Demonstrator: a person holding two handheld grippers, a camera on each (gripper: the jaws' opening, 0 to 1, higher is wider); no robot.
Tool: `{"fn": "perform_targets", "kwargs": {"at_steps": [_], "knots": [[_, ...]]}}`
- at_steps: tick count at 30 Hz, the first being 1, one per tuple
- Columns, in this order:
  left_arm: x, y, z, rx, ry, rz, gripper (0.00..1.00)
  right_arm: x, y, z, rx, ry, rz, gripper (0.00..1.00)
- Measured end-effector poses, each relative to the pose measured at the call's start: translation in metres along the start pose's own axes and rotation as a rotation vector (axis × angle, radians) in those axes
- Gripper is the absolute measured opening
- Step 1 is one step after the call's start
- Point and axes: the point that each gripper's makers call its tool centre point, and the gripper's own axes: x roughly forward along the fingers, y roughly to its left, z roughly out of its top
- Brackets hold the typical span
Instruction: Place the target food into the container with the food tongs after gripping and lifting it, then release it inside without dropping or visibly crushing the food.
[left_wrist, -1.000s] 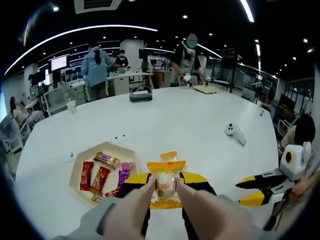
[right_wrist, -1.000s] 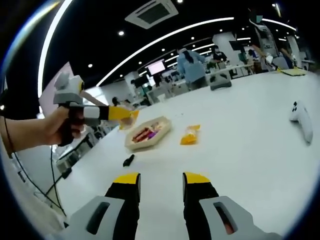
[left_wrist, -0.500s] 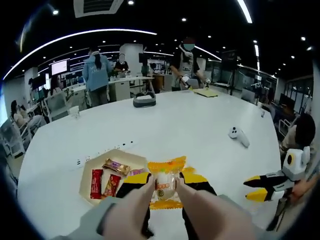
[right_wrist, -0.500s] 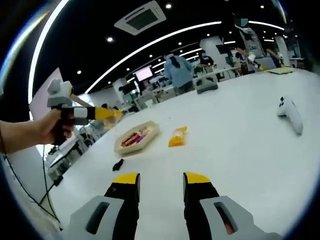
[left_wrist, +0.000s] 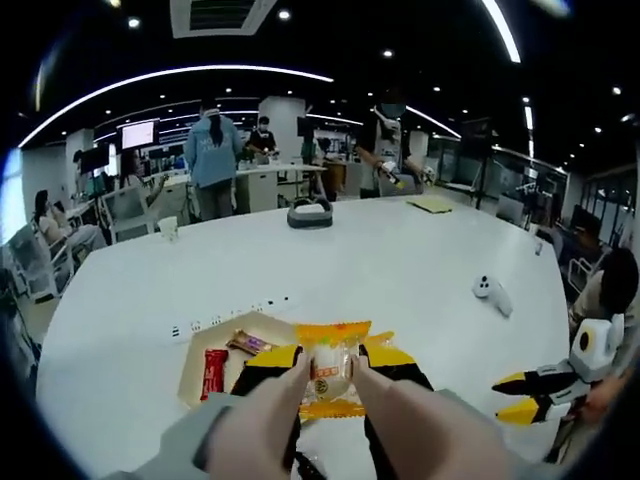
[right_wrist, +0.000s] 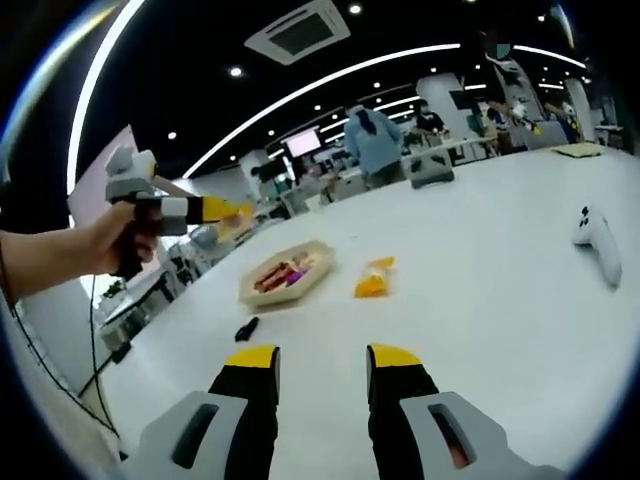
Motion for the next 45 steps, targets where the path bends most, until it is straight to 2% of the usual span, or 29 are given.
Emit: {"fn": "perform_targets", "kwargs": {"at_steps": [4,7,9,11,14,22,26,30,39,42,45], "knots": [[-0.001,0.009,0.003,0.012,-0.007,0.019,0.20,-0.005,-0.006,0.004,0.009,-0.013,-0.017,0.34],[-0.001,0.017,0.004,0.003,-0.006,0.034,0.20,-0.007,-0.010,-0.002,0.020,-0.008,-0.026,0.34],[-0.003,0.018,0.001,0.066,0.013,0.042,0.20,-0.007,-0.009,-0.004,0.039,-0.009,-0.020,0.34],[-0.004,0.021,0.002,0.057,0.010,0.048,0.20,-0.007,-0.008,-0.001,0.037,-0.020,-0.024,0.34],[-0.008,0.027,0.011,0.024,-0.010,0.064,0.20,-0.006,-0.009,0.003,0.044,-0.037,-0.030,0.34],[-0.011,0.040,0.032,0.051,-0.036,0.085,0.20,-0.008,-0.013,0.003,0.059,-0.048,-0.043,0.34],[-0.005,0.049,0.040,0.021,-0.046,0.087,0.20,-0.007,-0.014,0.005,0.053,-0.053,-0.049,0.35],[0.002,0.048,0.041,0.072,-0.030,0.081,0.20,-0.006,-0.015,0.005,0.031,-0.050,-0.050,0.35],[0.016,0.062,0.053,0.070,-0.040,0.086,0.20,-0.005,-0.018,0.003,0.031,-0.036,-0.052,0.35],[0.021,0.064,0.053,0.101,-0.025,0.090,0.20,-0.005,-0.019,0.002,0.034,-0.037,-0.054,0.36],[0.025,0.069,0.063,0.097,-0.039,0.098,0.20,-0.004,-0.023,0.000,0.040,-0.027,-0.060,0.37]]}}
